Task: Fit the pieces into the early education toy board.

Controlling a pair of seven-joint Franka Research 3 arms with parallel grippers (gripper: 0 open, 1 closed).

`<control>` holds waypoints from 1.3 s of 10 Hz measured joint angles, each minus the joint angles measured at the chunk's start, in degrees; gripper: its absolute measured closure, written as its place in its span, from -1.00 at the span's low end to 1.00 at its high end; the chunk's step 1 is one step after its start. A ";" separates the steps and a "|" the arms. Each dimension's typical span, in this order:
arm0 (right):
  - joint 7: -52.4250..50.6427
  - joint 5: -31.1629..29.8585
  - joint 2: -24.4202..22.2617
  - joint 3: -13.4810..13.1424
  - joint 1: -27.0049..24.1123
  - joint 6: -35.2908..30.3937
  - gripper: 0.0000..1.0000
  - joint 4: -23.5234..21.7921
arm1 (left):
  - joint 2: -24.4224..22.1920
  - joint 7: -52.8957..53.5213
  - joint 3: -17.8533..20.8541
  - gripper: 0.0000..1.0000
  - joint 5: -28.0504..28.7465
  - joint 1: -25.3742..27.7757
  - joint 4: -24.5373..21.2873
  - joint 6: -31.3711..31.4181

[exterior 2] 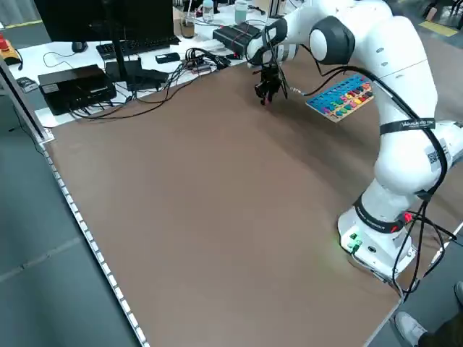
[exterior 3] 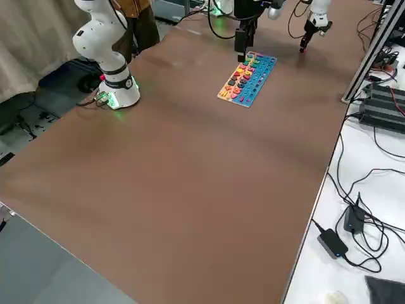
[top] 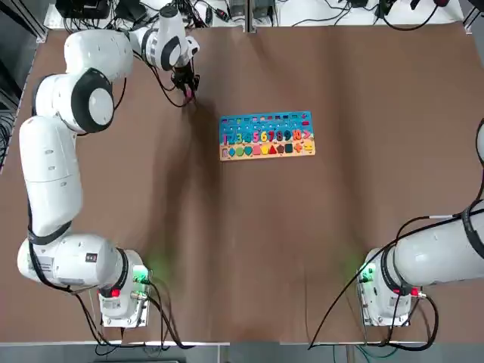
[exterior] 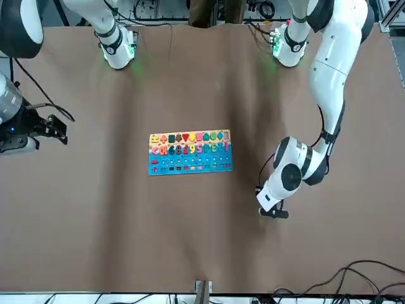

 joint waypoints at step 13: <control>0.04 -0.02 -0.06 0.16 1.45 -2.06 -1.00 0.78 | -11.54 -11.23 -8.50 0.47 0.09 -0.16 -10.13 -2.26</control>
